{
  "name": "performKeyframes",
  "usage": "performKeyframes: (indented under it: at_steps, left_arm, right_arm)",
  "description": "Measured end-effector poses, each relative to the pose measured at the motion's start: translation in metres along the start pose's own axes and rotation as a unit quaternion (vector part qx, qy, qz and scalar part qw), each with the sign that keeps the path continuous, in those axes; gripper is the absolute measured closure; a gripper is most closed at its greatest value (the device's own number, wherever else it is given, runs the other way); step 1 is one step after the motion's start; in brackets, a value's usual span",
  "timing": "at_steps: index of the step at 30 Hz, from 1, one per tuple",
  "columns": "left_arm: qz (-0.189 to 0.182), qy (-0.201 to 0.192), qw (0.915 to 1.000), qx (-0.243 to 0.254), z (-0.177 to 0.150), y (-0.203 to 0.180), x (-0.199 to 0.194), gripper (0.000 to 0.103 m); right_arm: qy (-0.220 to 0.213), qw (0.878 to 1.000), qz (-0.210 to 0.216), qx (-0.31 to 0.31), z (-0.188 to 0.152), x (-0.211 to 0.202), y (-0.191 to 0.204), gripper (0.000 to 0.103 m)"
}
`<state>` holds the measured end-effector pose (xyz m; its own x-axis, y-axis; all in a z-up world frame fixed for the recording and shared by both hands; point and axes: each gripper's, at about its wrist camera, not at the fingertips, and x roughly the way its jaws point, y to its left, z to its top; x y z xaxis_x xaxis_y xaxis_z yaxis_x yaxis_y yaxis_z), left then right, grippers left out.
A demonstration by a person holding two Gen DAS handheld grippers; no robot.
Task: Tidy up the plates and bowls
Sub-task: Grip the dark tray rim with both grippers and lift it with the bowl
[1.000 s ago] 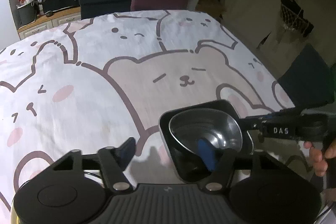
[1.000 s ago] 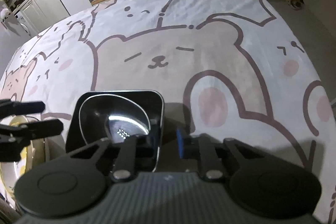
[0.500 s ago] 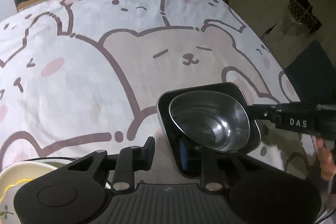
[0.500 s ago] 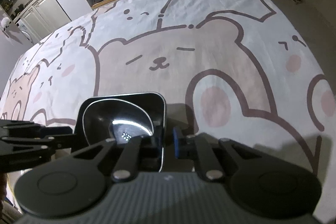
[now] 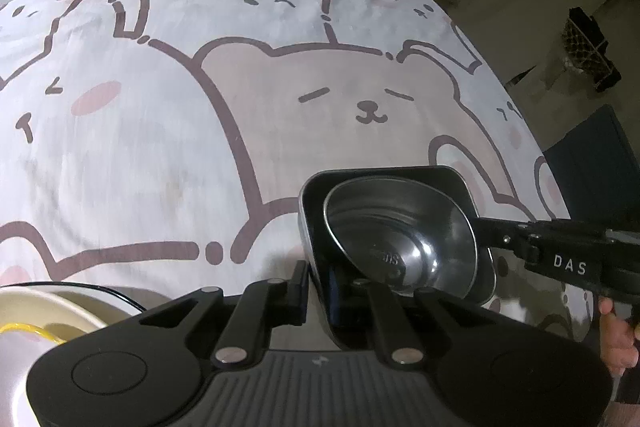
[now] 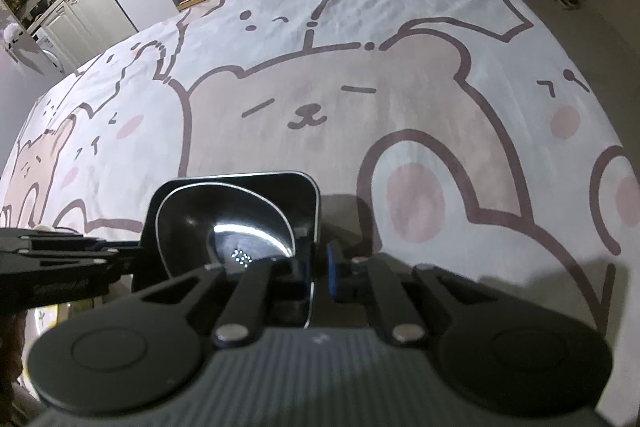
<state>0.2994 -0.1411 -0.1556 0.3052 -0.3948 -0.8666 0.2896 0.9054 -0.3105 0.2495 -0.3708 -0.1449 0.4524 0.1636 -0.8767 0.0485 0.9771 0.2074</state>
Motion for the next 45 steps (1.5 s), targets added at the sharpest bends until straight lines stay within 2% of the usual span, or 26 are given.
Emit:
performKeyframes:
  at_steps: [8,17,33,37,45]
  left_arm:
    - [-0.017,0.000,0.9989,-0.043,0.000,0.010,0.002,0.093]
    - [-0.027,-0.007,0.9980,-0.058,0.000,0.012,0.000,0.093]
    - [-0.042,-0.013,0.9969,-0.065,0.001,0.011,-0.003,0.096]
    - [-0.042,-0.012,0.9969,-0.066,0.001,0.012,-0.002,0.096]
    - [-0.041,-0.011,0.9971,-0.063,0.001,0.013,-0.001,0.096]
  right_arm:
    - [0.000,1.000,0.005,-0.002,0.001,0.002,0.000,0.098]
    - [0.000,1.000,0.004,-0.003,0.000,0.002,0.000,0.099]
    - [-0.006,0.999,0.010,0.033,0.000,-0.003,-0.007,0.099]
    - [0.001,1.000,-0.012,0.006,-0.003,0.000,0.000,0.098]
    - [0.009,1.000,-0.009,0.013,-0.003,0.003,0.000,0.099]
